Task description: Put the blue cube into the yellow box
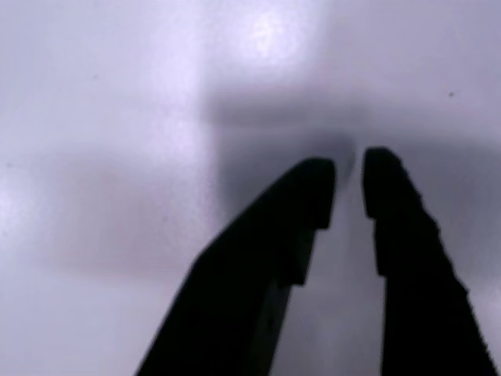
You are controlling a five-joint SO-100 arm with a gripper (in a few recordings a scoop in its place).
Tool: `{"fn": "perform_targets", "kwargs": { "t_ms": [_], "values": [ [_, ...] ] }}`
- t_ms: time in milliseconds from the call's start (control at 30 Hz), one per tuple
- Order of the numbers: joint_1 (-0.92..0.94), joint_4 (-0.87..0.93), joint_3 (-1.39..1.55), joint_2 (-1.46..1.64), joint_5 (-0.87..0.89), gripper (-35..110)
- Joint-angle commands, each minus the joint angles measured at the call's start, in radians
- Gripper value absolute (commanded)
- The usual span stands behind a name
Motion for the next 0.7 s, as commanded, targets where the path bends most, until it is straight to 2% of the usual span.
{"fn": "perform_targets", "kwargs": {
  "t_ms": [0, 667],
  "values": [
    [0.003, 0.005, 0.026, 0.021, 0.216, 2],
    [0.009, 0.003, 0.026, 0.020, 0.225, 2]
  ]
}}
